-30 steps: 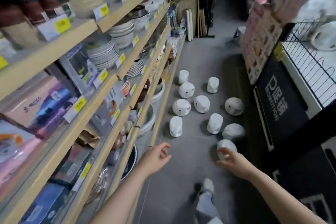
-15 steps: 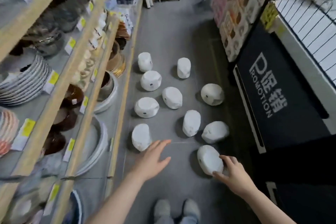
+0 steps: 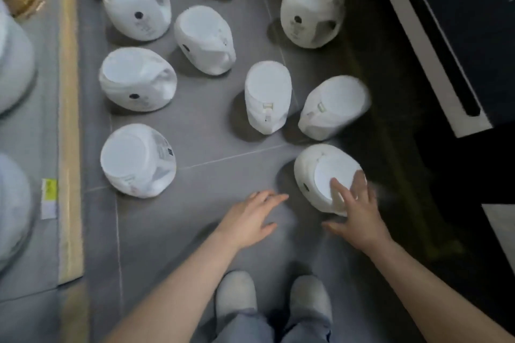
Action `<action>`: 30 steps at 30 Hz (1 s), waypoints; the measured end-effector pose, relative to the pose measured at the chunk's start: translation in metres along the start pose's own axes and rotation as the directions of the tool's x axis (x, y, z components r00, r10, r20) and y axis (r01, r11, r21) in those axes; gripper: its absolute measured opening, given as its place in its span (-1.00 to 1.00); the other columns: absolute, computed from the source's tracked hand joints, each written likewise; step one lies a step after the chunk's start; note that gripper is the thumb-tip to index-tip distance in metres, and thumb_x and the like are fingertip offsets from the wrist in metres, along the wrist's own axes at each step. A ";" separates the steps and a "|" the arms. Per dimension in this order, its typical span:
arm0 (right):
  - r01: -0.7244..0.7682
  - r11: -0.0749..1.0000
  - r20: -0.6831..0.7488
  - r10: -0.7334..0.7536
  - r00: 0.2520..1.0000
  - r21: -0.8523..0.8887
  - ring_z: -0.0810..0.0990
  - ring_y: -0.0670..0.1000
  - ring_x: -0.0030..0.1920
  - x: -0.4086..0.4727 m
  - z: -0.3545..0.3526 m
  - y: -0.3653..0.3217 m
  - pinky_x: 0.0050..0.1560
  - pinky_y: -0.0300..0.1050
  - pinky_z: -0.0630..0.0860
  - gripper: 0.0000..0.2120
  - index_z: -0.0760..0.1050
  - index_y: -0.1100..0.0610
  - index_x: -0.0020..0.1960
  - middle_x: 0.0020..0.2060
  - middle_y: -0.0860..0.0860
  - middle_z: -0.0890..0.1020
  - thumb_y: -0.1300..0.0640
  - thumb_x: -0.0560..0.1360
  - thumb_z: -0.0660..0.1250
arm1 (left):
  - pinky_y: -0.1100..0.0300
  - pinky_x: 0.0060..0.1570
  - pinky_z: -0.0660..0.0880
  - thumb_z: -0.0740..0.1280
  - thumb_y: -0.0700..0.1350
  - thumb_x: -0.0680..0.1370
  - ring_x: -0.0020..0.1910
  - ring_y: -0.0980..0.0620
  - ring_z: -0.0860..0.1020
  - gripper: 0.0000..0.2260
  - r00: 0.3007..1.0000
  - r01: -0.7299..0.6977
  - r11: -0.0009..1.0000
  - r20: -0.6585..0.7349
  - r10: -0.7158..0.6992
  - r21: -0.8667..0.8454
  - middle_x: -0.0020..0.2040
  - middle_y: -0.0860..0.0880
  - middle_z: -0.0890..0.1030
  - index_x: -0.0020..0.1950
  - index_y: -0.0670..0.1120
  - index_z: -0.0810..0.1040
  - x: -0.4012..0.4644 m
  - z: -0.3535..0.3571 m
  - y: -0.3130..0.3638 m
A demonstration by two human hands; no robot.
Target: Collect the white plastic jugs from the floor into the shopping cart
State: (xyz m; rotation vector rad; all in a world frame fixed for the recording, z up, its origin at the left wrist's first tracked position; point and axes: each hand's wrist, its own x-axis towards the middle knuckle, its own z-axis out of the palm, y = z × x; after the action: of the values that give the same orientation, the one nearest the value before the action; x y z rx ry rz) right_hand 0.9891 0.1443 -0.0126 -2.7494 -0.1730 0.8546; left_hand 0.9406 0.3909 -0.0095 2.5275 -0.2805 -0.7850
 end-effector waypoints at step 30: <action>0.460 0.842 -0.211 -0.413 0.886 0.281 0.23 0.11 0.34 0.035 0.035 -0.011 0.29 -0.05 0.31 -0.22 0.24 -0.15 0.29 0.38 0.07 0.20 -0.16 0.15 0.50 | -0.02 0.39 0.26 0.52 0.10 0.27 0.42 -0.20 0.15 -0.10 0.967 -0.138 0.987 -0.225 0.115 -0.086 0.44 -0.18 0.10 0.44 0.23 0.03 0.056 0.018 -0.033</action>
State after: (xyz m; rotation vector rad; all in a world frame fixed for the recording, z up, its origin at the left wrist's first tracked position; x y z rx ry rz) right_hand 0.9969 0.1685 -0.0563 -2.3093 -0.5575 0.5034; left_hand 0.9775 0.3946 -0.0661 2.4456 -0.3155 -0.4538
